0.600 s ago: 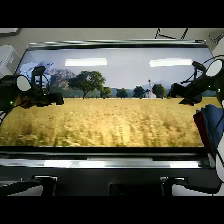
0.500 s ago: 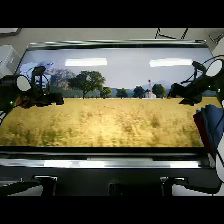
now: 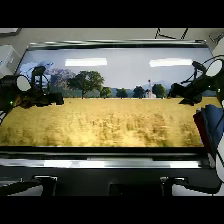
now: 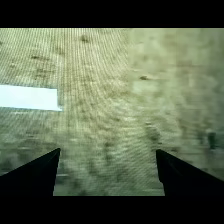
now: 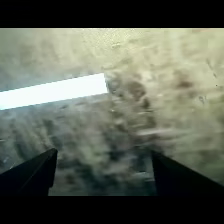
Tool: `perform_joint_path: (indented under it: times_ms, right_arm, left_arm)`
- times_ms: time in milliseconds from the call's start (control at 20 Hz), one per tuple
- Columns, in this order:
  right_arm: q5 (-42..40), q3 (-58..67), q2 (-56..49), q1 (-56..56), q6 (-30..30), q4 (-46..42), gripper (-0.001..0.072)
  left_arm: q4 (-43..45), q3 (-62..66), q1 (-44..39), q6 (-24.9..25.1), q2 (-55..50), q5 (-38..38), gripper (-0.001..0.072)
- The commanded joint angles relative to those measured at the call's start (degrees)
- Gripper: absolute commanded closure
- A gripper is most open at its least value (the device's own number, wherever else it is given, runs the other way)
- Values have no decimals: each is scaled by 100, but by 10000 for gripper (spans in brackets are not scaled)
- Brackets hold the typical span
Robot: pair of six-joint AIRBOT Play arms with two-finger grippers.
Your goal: Fold the clothes and pants, and hang the long-sleeved shirts on hangers.
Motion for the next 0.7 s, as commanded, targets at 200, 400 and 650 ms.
perform_joint_path:
  times_ms: [200,400,650]
  right_arm:
    - [-551,-2,-2,-2,66,4,42]
    - [-1401,-2,-2,-7,66,9,42]
    - [-2505,-2,-2,-7,-107,-243,41]
  left_arm:
    - [-20,-4,-15,-2,-4,542,-8]
    - [-22,-4,-17,-2,-35,1856,-8]
    - [28,363,796,-1276,-295,3248,-10]
